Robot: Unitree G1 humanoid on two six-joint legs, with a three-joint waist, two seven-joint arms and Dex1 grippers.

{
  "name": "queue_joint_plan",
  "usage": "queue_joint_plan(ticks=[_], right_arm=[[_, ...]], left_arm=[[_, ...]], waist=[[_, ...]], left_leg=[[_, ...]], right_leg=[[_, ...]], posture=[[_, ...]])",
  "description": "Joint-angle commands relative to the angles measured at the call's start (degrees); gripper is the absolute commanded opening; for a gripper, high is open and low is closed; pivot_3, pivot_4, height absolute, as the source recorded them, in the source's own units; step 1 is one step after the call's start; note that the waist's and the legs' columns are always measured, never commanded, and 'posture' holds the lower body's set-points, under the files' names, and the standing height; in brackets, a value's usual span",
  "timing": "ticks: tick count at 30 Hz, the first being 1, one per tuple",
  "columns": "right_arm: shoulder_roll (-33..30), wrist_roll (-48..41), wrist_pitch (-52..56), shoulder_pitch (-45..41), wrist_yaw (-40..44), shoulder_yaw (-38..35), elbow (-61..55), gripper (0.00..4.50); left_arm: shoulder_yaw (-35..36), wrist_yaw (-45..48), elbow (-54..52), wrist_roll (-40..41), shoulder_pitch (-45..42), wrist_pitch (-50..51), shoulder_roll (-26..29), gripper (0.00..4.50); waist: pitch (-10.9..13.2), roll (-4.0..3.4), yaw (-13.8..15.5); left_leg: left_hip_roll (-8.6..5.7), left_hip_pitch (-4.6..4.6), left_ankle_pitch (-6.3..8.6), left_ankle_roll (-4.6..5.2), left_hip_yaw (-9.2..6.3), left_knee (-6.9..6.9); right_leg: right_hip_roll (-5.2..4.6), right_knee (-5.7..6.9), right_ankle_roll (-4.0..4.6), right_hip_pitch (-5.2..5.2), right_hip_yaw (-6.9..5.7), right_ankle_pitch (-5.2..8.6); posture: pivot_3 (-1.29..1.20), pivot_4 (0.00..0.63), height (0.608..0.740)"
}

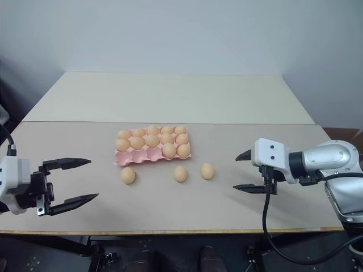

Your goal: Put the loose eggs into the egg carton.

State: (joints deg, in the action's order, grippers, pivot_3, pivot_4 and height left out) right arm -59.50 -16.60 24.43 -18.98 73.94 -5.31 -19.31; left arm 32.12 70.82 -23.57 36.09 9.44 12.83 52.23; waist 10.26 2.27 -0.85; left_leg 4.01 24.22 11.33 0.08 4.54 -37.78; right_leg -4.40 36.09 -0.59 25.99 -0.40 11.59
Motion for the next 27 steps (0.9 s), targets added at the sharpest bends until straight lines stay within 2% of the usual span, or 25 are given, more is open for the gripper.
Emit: queue_joint_plan(ticks=[1,8,12,18,27], right_arm=[[-0.86,-1.05,0.42,0.42,-1.61,-1.85,-1.60,4.43],[3.47,2.89,-1.75,-3.10,-6.91,4.41,2.73,4.43],[10.12,6.03,-3.19,-8.21,-10.20,10.33,8.49,4.43],[16.20,9.82,-5.21,-13.30,-12.07,15.84,16.78,4.43],[20.28,12.12,-7.60,-14.36,-12.36,18.45,23.82,4.43]], left_arm=[[0.09,0.26,-0.09,0.74,-0.66,0.06,0.71,4.50],[-0.09,-0.85,-1.06,-0.02,-0.41,-0.08,0.48,4.50],[-0.13,-1.39,-1.92,0.22,-0.17,0.08,0.31,4.50],[-0.62,-1.94,-2.24,-0.18,-0.11,-0.30,0.16,4.50],[-0.17,-2.78,-3.63,-0.38,1.74,-0.76,-0.61,4.50]], waist=[[0.00,0.00,0.13],[-0.03,0.06,-0.01],[-0.04,0.06,-0.18],[-0.03,0.06,0.17],[-0.05,0.08,0.12]], left_leg=[[-0.01,0.02,0.00,0.00,0.01,0.00],[-0.01,0.02,0.00,0.00,0.06,-0.01],[-0.01,0.01,-0.01,0.01,0.09,-0.02],[-0.02,0.09,-0.01,0.01,0.13,-0.02],[-0.02,0.09,-0.01,0.01,0.15,-0.04]], right_leg=[[-0.01,-0.01,0.00,0.00,0.00,0.00],[-0.01,-0.03,-0.01,0.01,0.04,-0.01],[0.02,0.04,-0.01,0.05,0.09,-0.02],[0.02,0.01,-0.08,0.07,0.11,-0.10],[0.03,0.01,-0.10,0.06,0.11,-0.12]], posture=[[0.00,0.150,0.740],[0.00,0.150,0.740],[0.00,0.150,0.740],[0.00,0.150,0.740],[0.00,0.150,0.740]])
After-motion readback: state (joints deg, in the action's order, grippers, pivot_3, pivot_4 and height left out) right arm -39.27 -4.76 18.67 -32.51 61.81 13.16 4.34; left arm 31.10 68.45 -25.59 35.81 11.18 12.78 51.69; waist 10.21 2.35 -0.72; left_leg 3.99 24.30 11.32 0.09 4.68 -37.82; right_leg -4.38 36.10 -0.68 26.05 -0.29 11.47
